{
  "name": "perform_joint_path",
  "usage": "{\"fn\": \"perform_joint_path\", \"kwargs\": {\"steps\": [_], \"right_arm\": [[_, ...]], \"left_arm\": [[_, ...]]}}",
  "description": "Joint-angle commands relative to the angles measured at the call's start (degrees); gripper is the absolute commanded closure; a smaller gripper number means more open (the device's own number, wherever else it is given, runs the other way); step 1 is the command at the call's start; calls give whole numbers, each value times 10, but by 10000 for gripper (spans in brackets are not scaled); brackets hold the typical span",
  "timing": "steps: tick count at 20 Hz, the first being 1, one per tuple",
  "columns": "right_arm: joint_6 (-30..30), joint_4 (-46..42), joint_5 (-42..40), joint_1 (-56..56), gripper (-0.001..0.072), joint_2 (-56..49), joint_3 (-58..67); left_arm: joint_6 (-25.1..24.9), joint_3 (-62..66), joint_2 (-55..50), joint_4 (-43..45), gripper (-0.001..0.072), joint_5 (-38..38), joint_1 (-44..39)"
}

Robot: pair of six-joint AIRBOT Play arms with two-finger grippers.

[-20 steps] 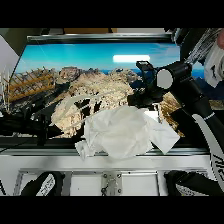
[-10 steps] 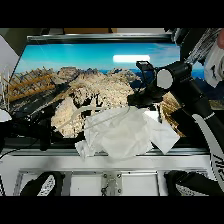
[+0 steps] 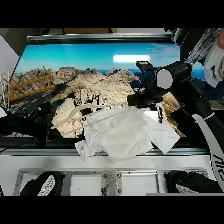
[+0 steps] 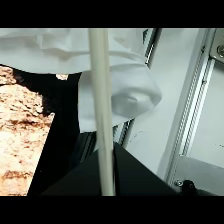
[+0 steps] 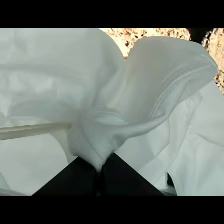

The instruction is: Fold the clothes and pants, and hang the long-sleeved shirts on hangers.

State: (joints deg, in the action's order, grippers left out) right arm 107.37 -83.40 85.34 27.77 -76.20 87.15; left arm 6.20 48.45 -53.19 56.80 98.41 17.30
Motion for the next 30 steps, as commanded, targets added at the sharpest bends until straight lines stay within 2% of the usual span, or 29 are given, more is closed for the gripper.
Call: {"fn": "perform_joint_path", "kwargs": {"steps": [1,8,15,20,26,30], "right_arm": [[14,-2,-3,-9,698,0,0],[31,1,-3,-55,699,0,0],[23,48,0,-55,699,0,0],[-53,93,17,-55,693,0,6],[-52,70,33,-55,700,1,63],[-50,18,69,-55,700,1,77]], "left_arm": [[7,21,0,2,694,19,0],[7,19,0,1,694,-2,-5],[9,19,-64,-1,694,-68,-86],[6,19,-109,-85,694,-115,-91],[-19,19,-153,-89,695,-120,-152],[-19,19,-159,-89,694,-121,-174]]}}
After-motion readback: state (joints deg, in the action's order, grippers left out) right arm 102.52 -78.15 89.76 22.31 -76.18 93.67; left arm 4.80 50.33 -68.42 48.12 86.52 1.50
